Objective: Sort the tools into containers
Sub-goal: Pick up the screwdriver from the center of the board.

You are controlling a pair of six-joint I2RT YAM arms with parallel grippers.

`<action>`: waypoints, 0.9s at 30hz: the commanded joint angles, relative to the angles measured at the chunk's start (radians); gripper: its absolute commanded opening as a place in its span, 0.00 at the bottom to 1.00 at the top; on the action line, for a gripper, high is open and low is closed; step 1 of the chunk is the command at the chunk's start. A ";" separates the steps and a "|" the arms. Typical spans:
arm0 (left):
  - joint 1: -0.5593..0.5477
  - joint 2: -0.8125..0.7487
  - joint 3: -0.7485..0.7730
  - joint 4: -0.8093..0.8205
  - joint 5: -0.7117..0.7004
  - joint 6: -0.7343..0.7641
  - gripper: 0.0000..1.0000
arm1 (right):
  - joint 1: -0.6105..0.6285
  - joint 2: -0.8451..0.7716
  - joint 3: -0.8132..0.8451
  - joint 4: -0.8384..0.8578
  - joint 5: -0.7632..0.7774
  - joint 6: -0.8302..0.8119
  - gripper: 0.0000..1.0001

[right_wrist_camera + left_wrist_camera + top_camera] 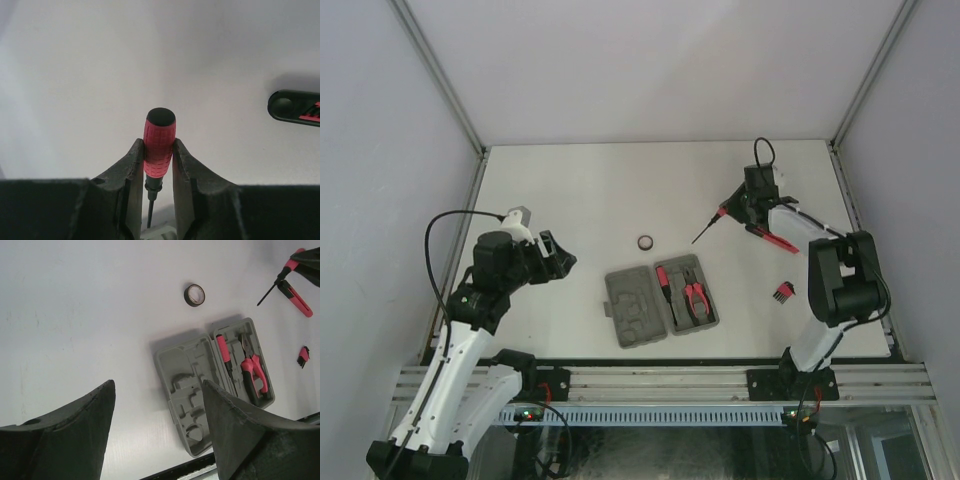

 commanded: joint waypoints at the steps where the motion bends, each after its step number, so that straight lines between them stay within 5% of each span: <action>1: 0.010 -0.017 0.022 0.053 0.028 0.022 0.75 | -0.013 -0.146 -0.069 0.145 0.063 0.009 0.00; 16: -0.027 -0.047 -0.003 0.140 0.201 0.021 0.78 | 0.095 -0.602 -0.362 0.188 -0.012 -0.187 0.00; 27: -0.551 -0.039 -0.026 0.268 -0.080 -0.069 0.77 | 0.344 -0.974 -0.520 0.059 0.065 0.005 0.00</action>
